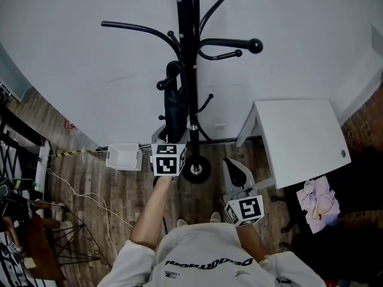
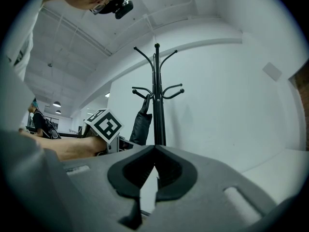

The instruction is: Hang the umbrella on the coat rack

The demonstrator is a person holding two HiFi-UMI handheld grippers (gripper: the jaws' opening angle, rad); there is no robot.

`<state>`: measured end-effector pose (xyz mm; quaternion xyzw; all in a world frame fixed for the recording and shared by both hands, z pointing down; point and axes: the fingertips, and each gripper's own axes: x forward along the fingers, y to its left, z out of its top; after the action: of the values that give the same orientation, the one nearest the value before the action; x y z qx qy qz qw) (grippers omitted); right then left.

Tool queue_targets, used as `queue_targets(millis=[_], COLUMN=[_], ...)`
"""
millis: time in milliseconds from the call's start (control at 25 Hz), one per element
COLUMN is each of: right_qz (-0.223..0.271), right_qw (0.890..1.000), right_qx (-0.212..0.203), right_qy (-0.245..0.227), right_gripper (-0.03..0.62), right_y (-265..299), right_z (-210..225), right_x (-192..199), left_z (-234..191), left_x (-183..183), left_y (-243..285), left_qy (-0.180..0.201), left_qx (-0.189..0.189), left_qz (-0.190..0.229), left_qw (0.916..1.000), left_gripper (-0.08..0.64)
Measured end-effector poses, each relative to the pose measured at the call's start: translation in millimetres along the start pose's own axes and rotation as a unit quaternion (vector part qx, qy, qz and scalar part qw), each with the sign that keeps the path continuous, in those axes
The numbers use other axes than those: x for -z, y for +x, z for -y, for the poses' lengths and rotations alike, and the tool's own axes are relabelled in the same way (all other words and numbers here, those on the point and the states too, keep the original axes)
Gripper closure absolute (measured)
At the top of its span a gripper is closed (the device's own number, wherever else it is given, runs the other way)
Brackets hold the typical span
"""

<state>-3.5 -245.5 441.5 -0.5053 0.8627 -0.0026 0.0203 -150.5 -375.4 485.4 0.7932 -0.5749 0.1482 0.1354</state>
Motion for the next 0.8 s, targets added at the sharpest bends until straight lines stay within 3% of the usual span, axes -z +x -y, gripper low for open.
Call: queue_targets(millis=[480,800], right_qz=[-0.006,-0.006], right_qw=[1.000,1.000], right_qx=[0.000,0.000], right_qy=[0.001,-0.001], right_gripper=[0.595,0.595], right_y=[-2,-5], right_z=[0,-3], right_x=[6,4], left_z=[-5,-2], left_x=[9,6], left_y=[12,16], left_qy=[0.008,0.012], left_qx=[-0.015,0.011], left_qz=[0.010,0.040], left_qw=[0.9998,0.9991], left_gripper=[0.298,0.291])
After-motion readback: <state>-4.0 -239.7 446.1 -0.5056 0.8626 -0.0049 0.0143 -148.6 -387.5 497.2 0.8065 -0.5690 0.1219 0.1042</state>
